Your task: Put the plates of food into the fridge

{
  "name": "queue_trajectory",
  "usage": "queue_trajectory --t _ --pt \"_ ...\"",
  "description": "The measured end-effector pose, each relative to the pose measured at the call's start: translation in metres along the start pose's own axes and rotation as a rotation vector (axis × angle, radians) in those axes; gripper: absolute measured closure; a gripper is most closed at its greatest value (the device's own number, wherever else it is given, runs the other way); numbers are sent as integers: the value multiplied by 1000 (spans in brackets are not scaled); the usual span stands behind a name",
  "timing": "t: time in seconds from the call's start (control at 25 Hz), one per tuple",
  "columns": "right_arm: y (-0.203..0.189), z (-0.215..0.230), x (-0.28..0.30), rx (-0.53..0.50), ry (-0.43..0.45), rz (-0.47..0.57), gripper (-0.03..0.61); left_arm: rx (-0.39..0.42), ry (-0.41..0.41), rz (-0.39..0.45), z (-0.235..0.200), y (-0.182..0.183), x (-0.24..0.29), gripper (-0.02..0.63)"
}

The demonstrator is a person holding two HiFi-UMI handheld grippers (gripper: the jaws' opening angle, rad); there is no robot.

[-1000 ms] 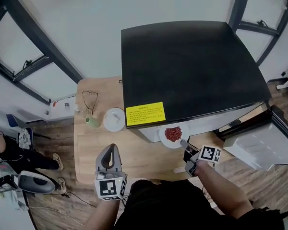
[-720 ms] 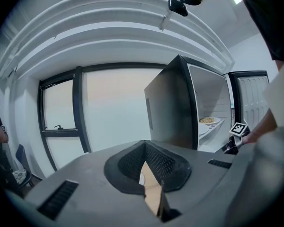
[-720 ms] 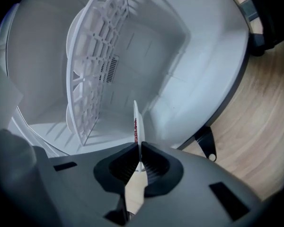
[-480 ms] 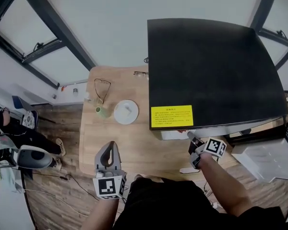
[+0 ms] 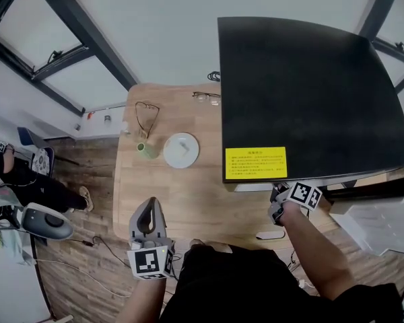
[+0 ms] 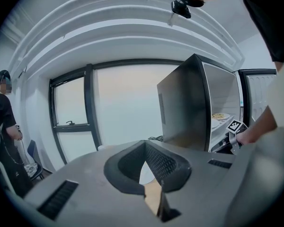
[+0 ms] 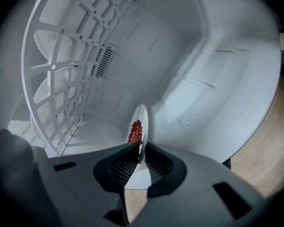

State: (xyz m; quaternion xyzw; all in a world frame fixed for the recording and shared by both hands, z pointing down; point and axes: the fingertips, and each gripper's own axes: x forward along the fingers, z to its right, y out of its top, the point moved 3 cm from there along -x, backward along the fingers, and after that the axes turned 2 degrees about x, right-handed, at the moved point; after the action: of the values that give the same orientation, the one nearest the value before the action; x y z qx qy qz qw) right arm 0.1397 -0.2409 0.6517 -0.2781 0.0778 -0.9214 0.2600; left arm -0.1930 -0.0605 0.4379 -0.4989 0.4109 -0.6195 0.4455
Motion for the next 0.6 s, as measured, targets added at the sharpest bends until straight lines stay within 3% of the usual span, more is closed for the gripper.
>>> queue_trajectory --t 0.2,0.4,0.6 --pt "2 3 4 -95 -99 -18 517 -14 -1 -6 -3 4 -2 611" --pt "1 5 2 -195 -211 -29 485 21 -2 8 -12 13 -8 611" --pt "7 1 5 -272 -268 -12 454 42 -17 37 -15 26 -3 611"
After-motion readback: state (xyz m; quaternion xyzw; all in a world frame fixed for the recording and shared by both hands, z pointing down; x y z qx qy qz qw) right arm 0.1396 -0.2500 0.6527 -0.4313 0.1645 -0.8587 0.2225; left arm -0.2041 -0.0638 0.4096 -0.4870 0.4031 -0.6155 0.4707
